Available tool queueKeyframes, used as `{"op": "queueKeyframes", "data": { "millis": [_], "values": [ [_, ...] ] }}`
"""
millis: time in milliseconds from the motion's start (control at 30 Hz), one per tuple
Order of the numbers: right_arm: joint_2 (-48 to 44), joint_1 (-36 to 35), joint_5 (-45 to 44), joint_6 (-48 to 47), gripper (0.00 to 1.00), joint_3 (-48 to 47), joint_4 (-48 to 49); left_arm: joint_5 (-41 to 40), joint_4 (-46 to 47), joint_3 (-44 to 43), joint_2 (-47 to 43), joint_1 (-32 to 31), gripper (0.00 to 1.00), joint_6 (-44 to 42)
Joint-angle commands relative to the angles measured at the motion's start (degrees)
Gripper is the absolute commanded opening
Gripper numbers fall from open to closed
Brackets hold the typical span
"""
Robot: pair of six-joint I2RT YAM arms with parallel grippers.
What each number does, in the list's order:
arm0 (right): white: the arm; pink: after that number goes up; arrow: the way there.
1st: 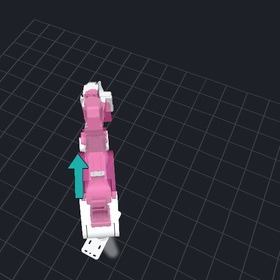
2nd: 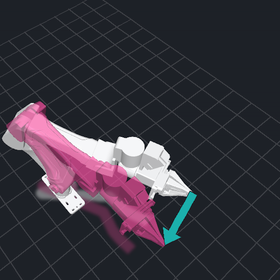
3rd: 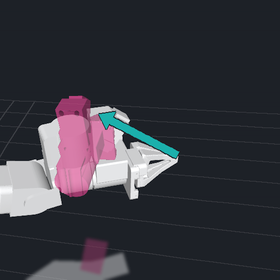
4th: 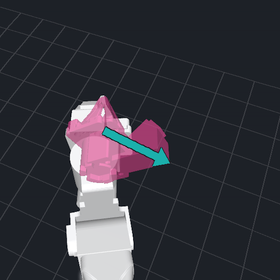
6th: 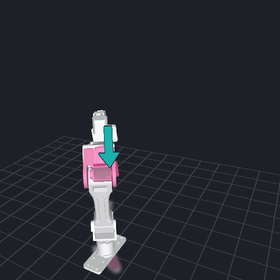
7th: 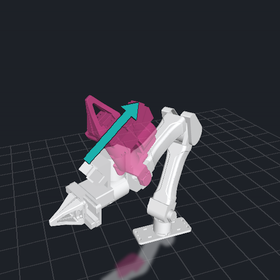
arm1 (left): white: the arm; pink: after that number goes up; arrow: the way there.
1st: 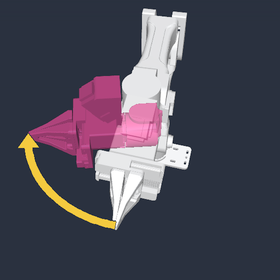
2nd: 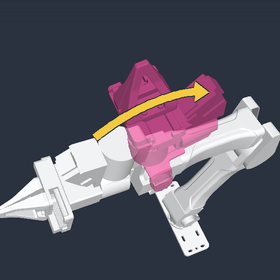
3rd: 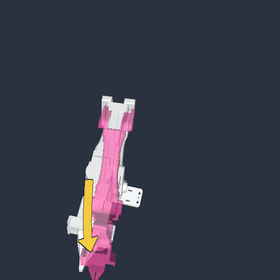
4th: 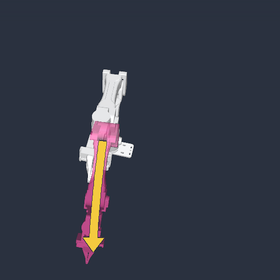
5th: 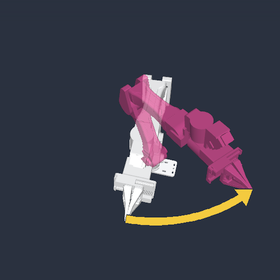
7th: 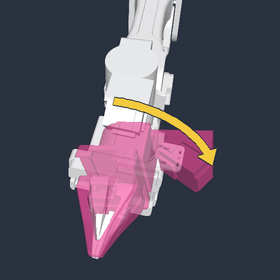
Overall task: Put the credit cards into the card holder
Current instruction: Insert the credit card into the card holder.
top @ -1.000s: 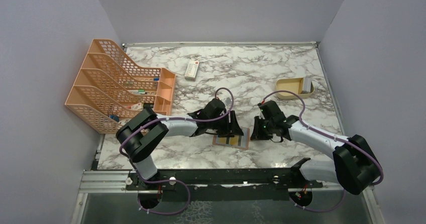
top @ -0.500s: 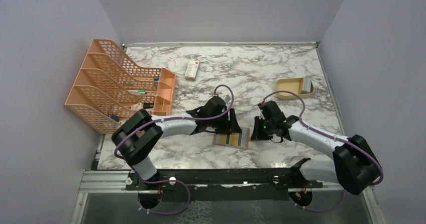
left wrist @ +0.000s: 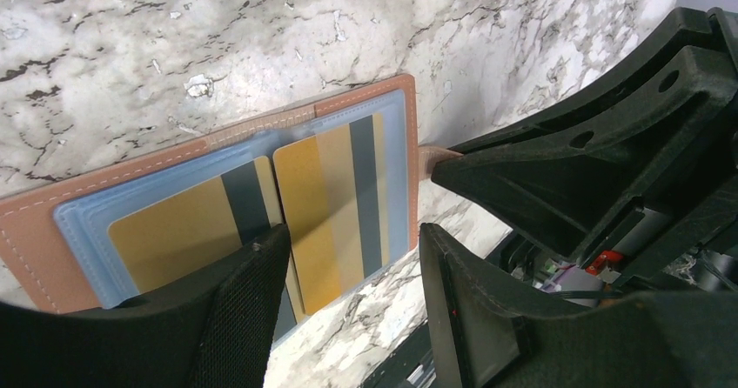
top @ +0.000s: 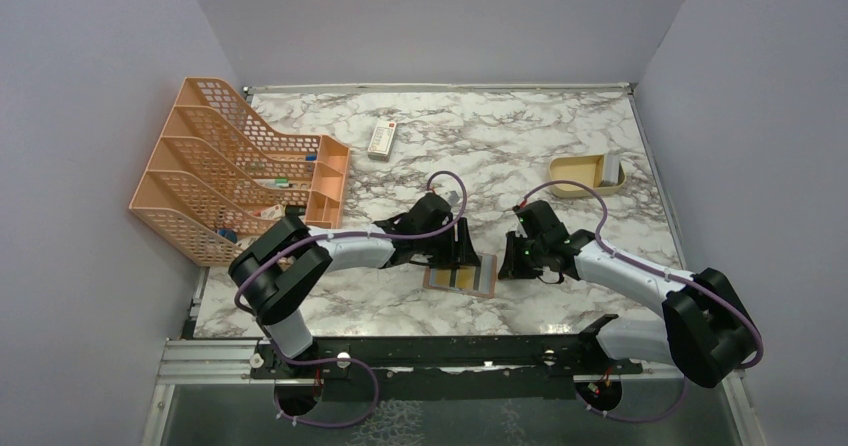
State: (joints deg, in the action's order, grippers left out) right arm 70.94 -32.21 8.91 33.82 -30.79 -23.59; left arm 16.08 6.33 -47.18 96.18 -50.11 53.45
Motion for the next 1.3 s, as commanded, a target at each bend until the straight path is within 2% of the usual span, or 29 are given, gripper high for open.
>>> {"op": "queueKeyframes", "data": {
  "millis": [0,667,900,1267],
  "values": [
    [0.2,-0.3,1.5,-0.1,0.09,0.5,2.3,0.2,2.8,0.8,0.9,-0.3,0.59,1.1],
    [-1.0,-0.4,1.8,2.4,0.06,1.7,5.1,2.0,8.0,0.6,2.7,-3.1,0.59,5.9],
    [-1.0,-0.4,-0.7,1.9,0.06,1.0,4.6,-0.8,4.5,0.4,1.6,-3.1,0.59,4.1],
    [-1.6,-0.4,-2.2,0.4,0.06,-0.5,2.6,-3.3,-2.5,1.3,-6.8,0.0,0.63,0.6]
  ]
}}
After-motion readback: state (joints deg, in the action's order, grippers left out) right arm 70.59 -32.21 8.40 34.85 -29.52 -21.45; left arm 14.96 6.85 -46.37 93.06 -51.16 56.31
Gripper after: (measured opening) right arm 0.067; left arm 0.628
